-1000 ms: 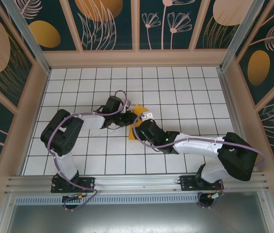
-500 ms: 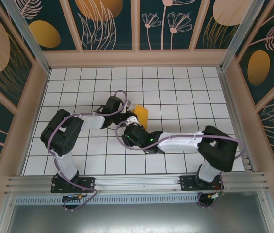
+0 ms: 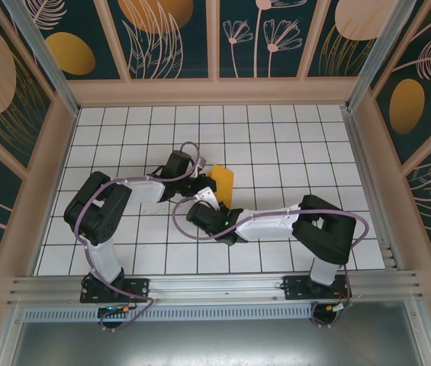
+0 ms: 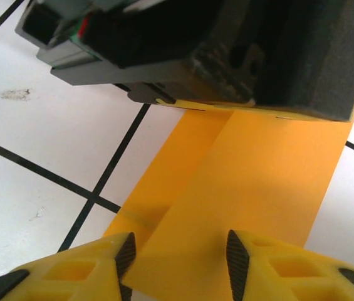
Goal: Fold a paper plane with a square sheet of paper (pick it up from the middle)
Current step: Fold the triangle a second time at the center of the table.
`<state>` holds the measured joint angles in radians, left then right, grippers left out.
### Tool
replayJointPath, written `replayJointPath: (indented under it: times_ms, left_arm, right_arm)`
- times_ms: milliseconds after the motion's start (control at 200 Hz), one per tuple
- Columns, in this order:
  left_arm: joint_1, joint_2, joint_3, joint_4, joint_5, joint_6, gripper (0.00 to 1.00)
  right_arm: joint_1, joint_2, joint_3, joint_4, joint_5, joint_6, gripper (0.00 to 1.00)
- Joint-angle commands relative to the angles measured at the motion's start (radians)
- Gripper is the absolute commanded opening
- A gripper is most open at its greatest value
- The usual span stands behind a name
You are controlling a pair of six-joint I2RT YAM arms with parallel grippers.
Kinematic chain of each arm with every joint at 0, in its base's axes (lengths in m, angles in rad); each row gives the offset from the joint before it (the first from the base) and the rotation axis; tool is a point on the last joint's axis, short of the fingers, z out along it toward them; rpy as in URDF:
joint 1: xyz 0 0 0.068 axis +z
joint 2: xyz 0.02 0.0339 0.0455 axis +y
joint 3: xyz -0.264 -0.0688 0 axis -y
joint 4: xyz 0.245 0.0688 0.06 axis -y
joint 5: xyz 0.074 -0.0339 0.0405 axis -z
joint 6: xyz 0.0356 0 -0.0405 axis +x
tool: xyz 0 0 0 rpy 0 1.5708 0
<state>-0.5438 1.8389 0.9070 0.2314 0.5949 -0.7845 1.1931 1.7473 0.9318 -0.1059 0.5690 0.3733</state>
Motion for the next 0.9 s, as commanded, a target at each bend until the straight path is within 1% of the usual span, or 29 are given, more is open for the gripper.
replayJointPath:
  times_ms: [0, 40, 130, 170, 230, 295, 360, 400, 465, 540, 635, 666, 726, 816, 896]
  left_arm:
    - [0.007, -0.037, 0.009, -0.013, 0.012, -0.011, 0.2]
    - [0.007, -0.044, 0.009, -0.019, 0.007, -0.01, 0.21]
    - [0.008, -0.069, 0.005, -0.035, -0.021, -0.006, 0.23]
    - [0.007, -0.083, 0.003, -0.048, -0.042, -0.004, 0.27]
    - [0.008, -0.104, -0.001, -0.067, -0.083, -0.001, 0.28]
    - [0.007, -0.133, -0.007, -0.096, -0.137, 0.002, 0.34]
    - [0.007, -0.179, -0.016, -0.13, -0.201, 0.002, 0.35]
    - [0.008, -0.204, -0.027, -0.148, -0.25, -0.001, 0.35]
    - [0.008, -0.244, -0.054, -0.164, -0.313, -0.013, 0.36]
    - [0.009, -0.287, -0.092, -0.159, -0.35, -0.035, 0.36]
    - [0.009, -0.328, -0.142, -0.129, -0.338, -0.057, 0.32]
    - [0.009, -0.338, -0.159, -0.106, -0.317, -0.069, 0.31]
    - [0.009, -0.349, -0.203, -0.041, -0.263, -0.091, 0.3]
    - [0.006, -0.343, -0.24, 0.012, -0.197, -0.105, 0.28]
    - [-0.006, -0.326, -0.249, 0.035, -0.164, -0.111, 0.26]
  right_arm:
    - [0.008, -0.024, 0.006, -0.006, 0.04, 0.01, 0.34]
    - [0.008, -0.037, -0.002, -0.001, 0.039, 0.013, 0.3]
    - [-0.001, -0.071, -0.03, 0.027, 0.025, 0.019, 0.18]
    - [-0.008, -0.085, -0.045, 0.047, 0.005, 0.019, 0.12]
    - [-0.02, -0.104, -0.065, 0.067, -0.025, 0.022, 0.05]
    - [-0.033, -0.122, -0.082, 0.082, -0.045, 0.025, 0.03]
    - [-0.046, -0.141, -0.103, 0.107, -0.084, 0.023, 0.0]
    - [-0.061, -0.156, -0.116, 0.123, -0.117, 0.03, 0.0]
    - [-0.091, -0.187, -0.15, 0.172, -0.211, 0.033, 0.0]
    - [-0.143, -0.228, -0.2, 0.24, -0.338, 0.052, 0.0]
    - [-0.222, -0.284, -0.273, 0.344, -0.517, 0.081, 0.0]
    - [-0.245, -0.3, -0.295, 0.374, -0.548, 0.091, 0.0]
    - [-0.294, -0.321, -0.329, 0.422, -0.662, 0.1, 0.0]
    - [-0.347, -0.342, -0.357, 0.446, -0.737, 0.113, 0.0]
    - [-0.389, -0.354, -0.378, 0.46, -0.789, 0.12, 0.0]
